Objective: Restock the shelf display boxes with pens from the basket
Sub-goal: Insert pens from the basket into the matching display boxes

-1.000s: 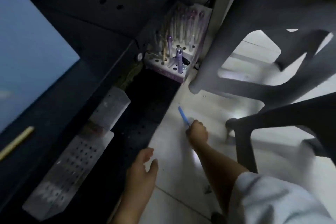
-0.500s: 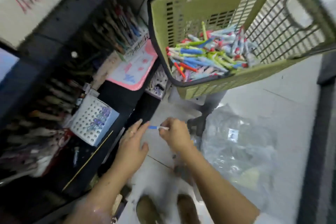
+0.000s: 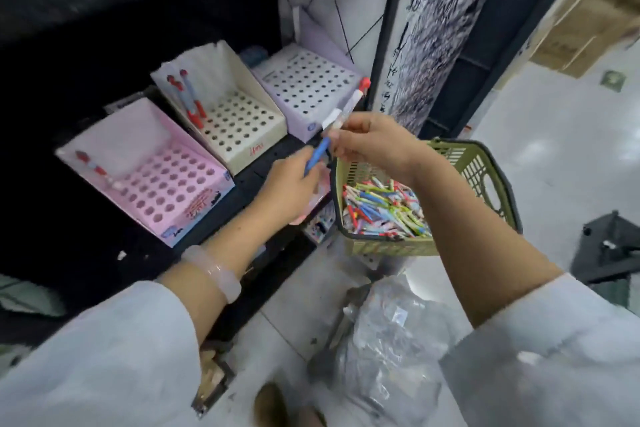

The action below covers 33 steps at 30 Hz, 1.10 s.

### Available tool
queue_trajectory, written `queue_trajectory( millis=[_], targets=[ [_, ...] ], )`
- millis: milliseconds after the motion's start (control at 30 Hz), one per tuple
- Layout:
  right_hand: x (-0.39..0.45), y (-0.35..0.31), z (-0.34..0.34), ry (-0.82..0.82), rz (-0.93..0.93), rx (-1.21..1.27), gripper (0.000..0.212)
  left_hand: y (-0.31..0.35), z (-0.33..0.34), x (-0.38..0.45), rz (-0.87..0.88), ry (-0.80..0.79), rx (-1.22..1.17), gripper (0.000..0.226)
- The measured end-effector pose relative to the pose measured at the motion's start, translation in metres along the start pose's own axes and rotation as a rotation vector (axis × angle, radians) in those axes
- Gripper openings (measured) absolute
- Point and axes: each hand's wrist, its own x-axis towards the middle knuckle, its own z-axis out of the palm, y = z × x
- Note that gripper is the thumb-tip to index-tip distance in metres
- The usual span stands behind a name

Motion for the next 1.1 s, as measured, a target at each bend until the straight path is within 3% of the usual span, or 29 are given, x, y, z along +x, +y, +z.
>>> queue_trajectory(
  millis=[167, 300, 467, 600, 733, 900, 1100],
  targets=[
    [0.017, -0.051, -0.01, 0.104, -0.104, -0.044, 0.012, 0.016, -0.045, 0.015, 0.058, 0.061, 0.003, 0.031],
    [0.047, -0.071, -0.024, 0.226, -0.124, -0.173, 0.012, -0.014, -0.075, 0.014, -0.008, 0.075, 0.08, 0.029],
    [0.128, -0.058, -0.013, 0.058, -0.089, -0.249, 0.017, -0.076, -0.098, 0.015, -0.195, 0.194, 0.076, 0.038],
    [0.19, -0.025, 0.018, -0.015, -0.134, -0.199, 0.01, -0.098, -0.092, 0.04, -0.254, 0.351, 0.069, 0.039],
    [0.233, -0.01, 0.056, -0.093, -0.338, -0.257, 0.014, -0.117, -0.082, 0.053, -0.186, 0.495, 0.208, 0.037],
    [0.262, 0.001, 0.081, -0.111, -0.587, -0.351, 0.015, -0.131, -0.071, 0.049, -0.15, 0.623, 0.599, 0.042],
    [0.256, 0.023, 0.071, -0.128, -0.722, -0.35, 0.023, -0.106, -0.039, 0.009, -0.287, 0.804, 0.482, 0.04]
  ],
)
